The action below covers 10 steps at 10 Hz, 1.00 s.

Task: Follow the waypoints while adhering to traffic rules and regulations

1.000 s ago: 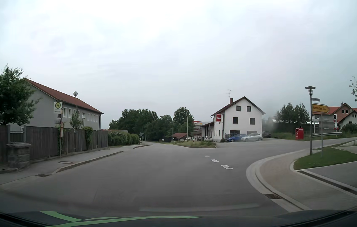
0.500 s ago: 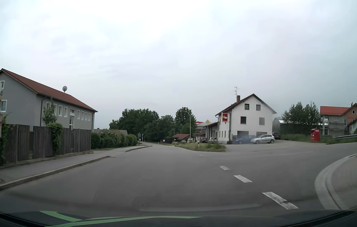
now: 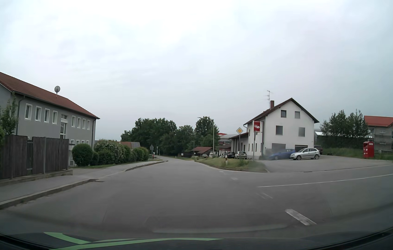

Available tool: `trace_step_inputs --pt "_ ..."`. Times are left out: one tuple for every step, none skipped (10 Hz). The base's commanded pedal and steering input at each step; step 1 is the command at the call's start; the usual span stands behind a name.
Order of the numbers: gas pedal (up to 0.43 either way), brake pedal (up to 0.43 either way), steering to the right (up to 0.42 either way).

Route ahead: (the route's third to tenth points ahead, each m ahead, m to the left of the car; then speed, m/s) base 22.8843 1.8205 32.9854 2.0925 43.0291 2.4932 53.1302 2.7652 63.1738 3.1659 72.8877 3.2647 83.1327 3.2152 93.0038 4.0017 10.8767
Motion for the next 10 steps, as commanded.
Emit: trace_step_inputs --pt "0.059 0.000 -0.008" --pt "0.067 0.000 -0.010" --pt "0.067 0.000 -0.010" --pt "0.067 0.000 -0.009" --pt "0.067 0.000 -0.009" --pt "0.067 0.000 -0.009" --pt "0.079 0.000 -0.008" --pt "0.079 0.000 -0.007" --pt "0.079 0.000 -0.005" --pt "0.079 0.000 -0.005"
